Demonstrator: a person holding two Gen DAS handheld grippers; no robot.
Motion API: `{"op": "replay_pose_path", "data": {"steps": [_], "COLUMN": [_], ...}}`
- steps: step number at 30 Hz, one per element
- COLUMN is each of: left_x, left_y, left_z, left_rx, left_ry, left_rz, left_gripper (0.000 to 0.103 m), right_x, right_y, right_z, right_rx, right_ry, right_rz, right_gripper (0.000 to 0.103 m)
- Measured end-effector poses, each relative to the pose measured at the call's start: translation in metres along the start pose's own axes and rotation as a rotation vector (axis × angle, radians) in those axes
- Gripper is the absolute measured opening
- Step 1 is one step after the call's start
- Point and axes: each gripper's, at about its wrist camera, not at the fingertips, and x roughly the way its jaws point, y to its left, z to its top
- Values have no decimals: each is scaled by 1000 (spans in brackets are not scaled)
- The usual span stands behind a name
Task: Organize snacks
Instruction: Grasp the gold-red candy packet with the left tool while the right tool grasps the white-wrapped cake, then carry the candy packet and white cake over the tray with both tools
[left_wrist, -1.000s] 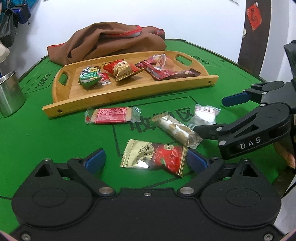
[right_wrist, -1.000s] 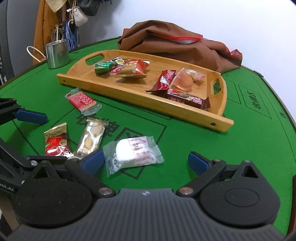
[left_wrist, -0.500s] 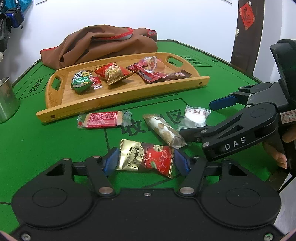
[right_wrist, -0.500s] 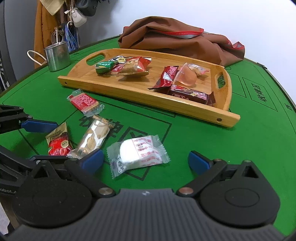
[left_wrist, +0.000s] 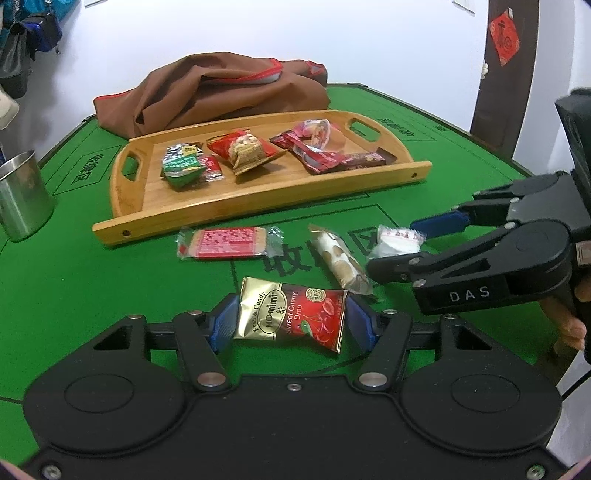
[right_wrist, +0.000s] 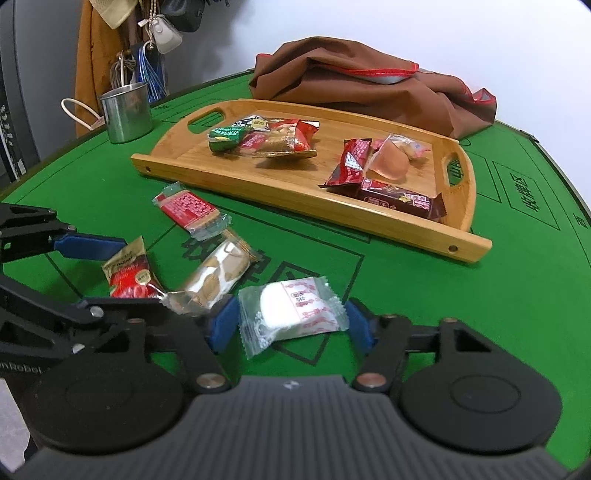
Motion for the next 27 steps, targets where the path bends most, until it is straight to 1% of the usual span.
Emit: {"op": "replay_pose_path", "data": {"steps": [2,7,12,15,19,24,27], "left_x": [0,-3,-3,-2,1,2,5], "left_y": [4,13,25,30,40,48,56], "left_z": [2,9,19,25,36,50,62], "left_rx": [-14,-27,-67,-73,-102,-110,-134], "left_ry": [0,-15,-20,-30,-34,-50,-55], "left_rz": [6,49,57,75,71,91,81], "left_gripper": [61,61,61,61,61,61,61], "right_x": [-1,-6,-9,-11,-16,-26,-29], "right_y": [0,0,-5,-9,-14,-21,-27], "right_z": [0,2,5,7,13,25,36], "right_rx": [2,15,39,65,89,97,105], "right_ry": [-3,-11,-18,-21,-36,-75,-96], "right_rz": [-4,-15,-20,-16,-12,-40,-59], "right_gripper": [62,58,51,50,50,50,50]}}
